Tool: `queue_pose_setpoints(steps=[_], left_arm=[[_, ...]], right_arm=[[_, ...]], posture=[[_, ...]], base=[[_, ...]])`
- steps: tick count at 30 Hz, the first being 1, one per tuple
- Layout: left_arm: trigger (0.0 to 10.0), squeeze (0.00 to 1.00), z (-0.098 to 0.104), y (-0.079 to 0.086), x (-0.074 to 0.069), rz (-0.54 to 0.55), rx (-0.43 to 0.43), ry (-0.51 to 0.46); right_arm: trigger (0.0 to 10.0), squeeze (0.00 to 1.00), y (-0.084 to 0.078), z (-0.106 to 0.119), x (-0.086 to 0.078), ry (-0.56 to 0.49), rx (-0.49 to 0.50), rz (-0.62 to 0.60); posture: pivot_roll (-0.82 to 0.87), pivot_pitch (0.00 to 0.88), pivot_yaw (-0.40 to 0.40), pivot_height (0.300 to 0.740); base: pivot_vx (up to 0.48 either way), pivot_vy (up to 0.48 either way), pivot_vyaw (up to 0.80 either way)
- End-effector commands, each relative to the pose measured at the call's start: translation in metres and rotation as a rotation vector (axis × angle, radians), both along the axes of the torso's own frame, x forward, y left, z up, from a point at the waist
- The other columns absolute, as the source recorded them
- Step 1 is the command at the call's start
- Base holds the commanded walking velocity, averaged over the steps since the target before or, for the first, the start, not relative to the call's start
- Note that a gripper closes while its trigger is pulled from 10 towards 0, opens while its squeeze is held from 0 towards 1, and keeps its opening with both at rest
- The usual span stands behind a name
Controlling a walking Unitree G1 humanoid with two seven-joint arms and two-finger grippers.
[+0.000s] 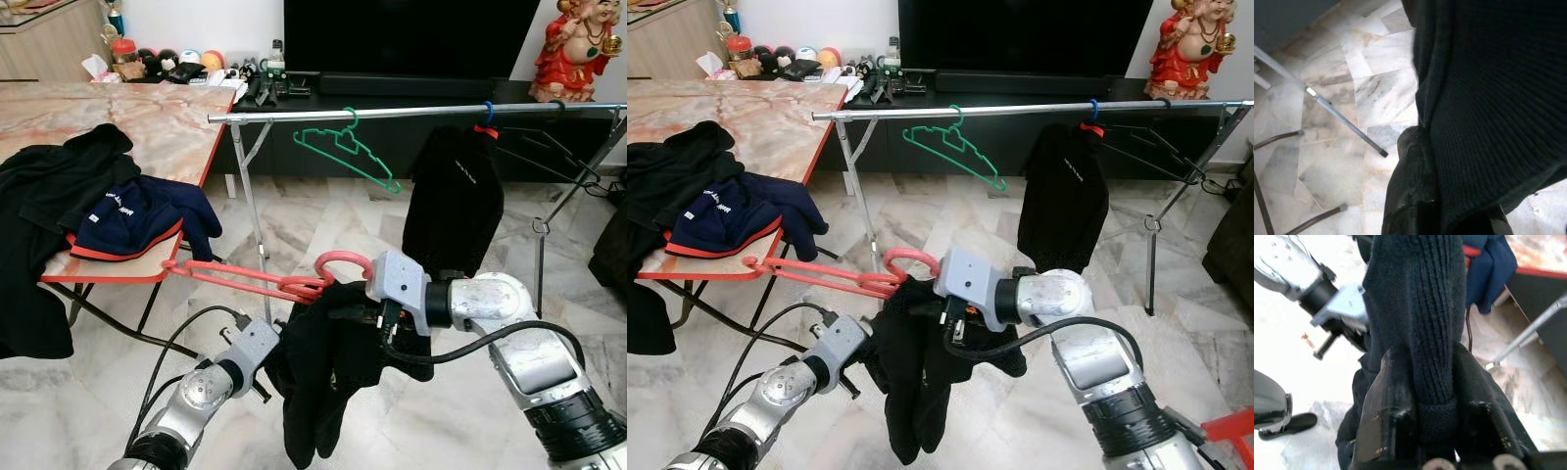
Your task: Hang hanger
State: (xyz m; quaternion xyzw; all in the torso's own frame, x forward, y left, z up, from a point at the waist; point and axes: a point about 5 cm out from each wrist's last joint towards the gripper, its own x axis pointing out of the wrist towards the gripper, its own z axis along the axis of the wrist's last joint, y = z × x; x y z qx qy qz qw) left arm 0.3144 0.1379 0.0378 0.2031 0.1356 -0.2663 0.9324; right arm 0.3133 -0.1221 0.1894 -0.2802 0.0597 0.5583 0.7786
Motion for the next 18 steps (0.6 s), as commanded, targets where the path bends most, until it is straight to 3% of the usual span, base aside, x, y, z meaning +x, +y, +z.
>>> queue_pose_setpoints(steps=[1,7,9,12,14,18], left_arm=[[0.0,0.00,-0.001,0.002,-0.002,0.014,-0.015,-0.002],[0.0,0.00,-0.004,0.013,-0.006,0.055,-0.051,0.019],[0.0,0.00,-0.005,0.013,-0.007,0.052,-0.049,0.021],[0.0,0.00,-0.005,0.016,-0.007,0.071,-0.048,0.009],[0.0,0.00,-0.003,0.016,-0.005,0.072,-0.052,0.005],[0.0,0.00,-0.001,0.017,-0.004,0.070,-0.053,0.004]], right_arm=[[0.0,0.00,-0.005,0.005,0.001,-0.025,0.020,-0.013],[0.0,0.00,-0.047,-0.002,-0.002,0.035,0.053,-0.122],[0.0,0.00,-0.051,-0.003,-0.003,0.044,0.067,-0.132],[0.0,0.00,-0.076,-0.008,-0.014,0.154,0.200,-0.155],[0.0,0.00,-0.099,-0.023,-0.023,0.217,0.176,-0.199],[0.0,0.00,-0.109,-0.035,-0.038,0.303,0.112,-0.159]], posture=[[-0.03,0.075,-0.019,0.740],[-0.03,0.082,-0.019,0.740],[-0.03,0.082,-0.019,0.740],[-0.03,0.087,-0.020,0.740],[-0.03,0.087,-0.018,0.740],[-0.04,0.090,-0.011,0.740]], base=[[0.000,0.000,0.00],[0.000,0.000,0.00],[0.000,0.000,0.00],[0.000,0.000,0.00],[0.000,0.000,0.00],[0.000,0.000,0.00]])
